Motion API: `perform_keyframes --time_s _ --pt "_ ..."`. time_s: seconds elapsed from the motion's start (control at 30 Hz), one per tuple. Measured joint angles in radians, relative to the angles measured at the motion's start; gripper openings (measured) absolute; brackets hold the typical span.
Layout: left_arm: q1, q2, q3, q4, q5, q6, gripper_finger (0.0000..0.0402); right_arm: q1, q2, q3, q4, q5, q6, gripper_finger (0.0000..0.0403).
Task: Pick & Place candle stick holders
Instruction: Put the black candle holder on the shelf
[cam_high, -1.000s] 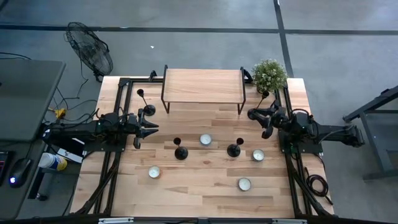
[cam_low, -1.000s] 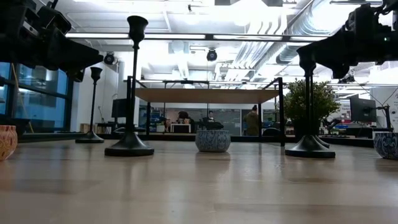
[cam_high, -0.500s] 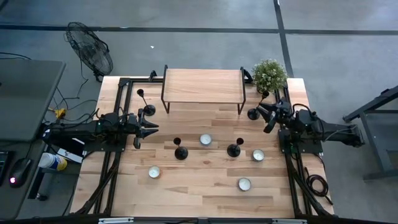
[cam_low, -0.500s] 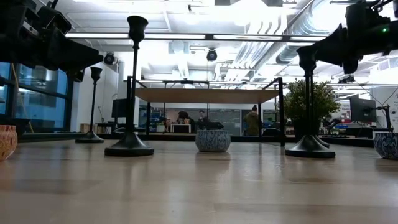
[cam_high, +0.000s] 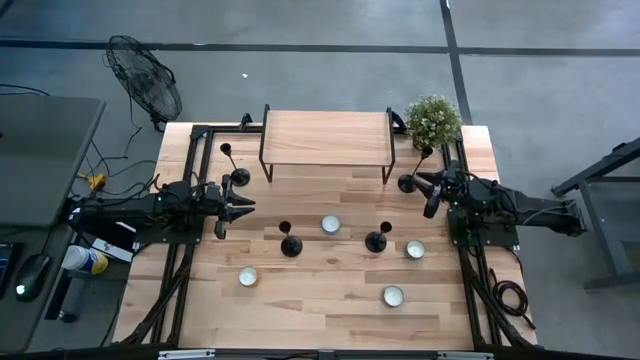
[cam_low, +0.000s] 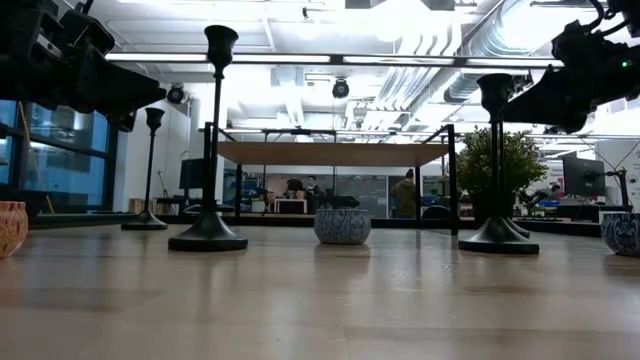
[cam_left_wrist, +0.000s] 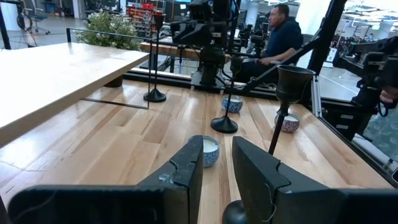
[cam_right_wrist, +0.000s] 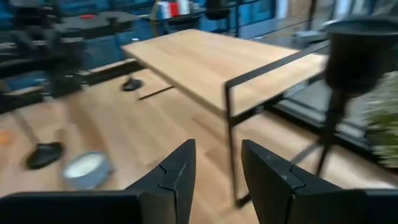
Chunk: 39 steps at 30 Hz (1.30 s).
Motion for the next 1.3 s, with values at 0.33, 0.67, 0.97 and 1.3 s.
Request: perform_keyframes --time_s 0.33,0.67,0.97,1.3 --pt "0.0 0.0 0.0 0.0 0.0 0.0 0.0083 -0.001 0.02 0.0 -0.062 0.241 0.0 0.0122" --pt "0.0 0.0 0.0 0.0 0.0 0.0 0.0083 -0.008 0.077 0.0 -0.002 0.334 -0.087 0.0142" --pt "0.0 0.0 0.0 -0.001 0.0 0.0 0.0083 -0.059 0.105 0.0 0.09 0.223 -0.118 0.0229" --pt "0.0 0.0 0.0 -0.001 0.0 0.0 0.0083 -0.06 0.162 0.0 0.259 0.283 -0.213 0.0238"
